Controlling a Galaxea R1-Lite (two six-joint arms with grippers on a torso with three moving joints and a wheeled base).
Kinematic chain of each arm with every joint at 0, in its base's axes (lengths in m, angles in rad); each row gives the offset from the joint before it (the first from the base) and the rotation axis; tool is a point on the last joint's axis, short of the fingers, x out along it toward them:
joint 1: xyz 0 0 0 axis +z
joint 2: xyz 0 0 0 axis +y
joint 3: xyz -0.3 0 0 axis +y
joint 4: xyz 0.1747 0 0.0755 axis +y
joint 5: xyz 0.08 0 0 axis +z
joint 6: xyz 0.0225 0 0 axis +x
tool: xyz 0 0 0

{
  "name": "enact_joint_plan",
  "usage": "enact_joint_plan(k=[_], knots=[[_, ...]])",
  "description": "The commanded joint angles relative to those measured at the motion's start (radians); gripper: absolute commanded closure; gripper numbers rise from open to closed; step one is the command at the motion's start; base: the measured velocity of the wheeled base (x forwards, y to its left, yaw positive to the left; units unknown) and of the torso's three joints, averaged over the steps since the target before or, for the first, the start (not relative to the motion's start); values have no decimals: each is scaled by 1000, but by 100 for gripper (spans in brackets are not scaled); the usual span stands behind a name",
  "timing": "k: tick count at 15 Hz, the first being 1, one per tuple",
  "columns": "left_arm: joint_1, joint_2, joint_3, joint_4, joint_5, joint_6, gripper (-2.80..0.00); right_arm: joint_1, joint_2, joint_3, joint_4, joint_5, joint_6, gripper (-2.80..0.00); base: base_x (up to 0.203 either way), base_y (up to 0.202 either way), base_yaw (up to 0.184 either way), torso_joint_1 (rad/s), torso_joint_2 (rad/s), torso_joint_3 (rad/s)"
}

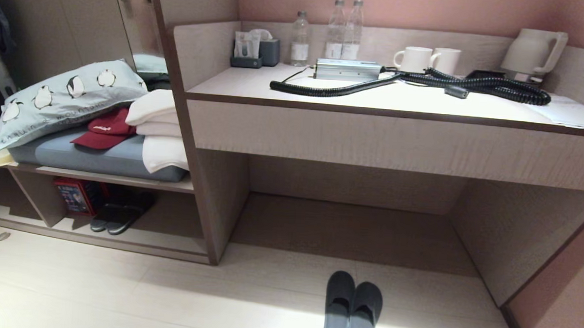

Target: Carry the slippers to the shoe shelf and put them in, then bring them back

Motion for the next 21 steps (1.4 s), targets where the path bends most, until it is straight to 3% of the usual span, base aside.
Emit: enact_joint_plan(k=[1,11,21], knots=[[0,1,2,0,0,1,0,0,0,2,0,0,0,0,0,0,0,2,-2,202],[0,1,2,0,0,3,0,0,0,2,0,0,0,0,0,0,0,2,2,43],[0,1,2,0,0,3,0,0,0,2,0,0,0,0,0,185,-3,1,4,3]])
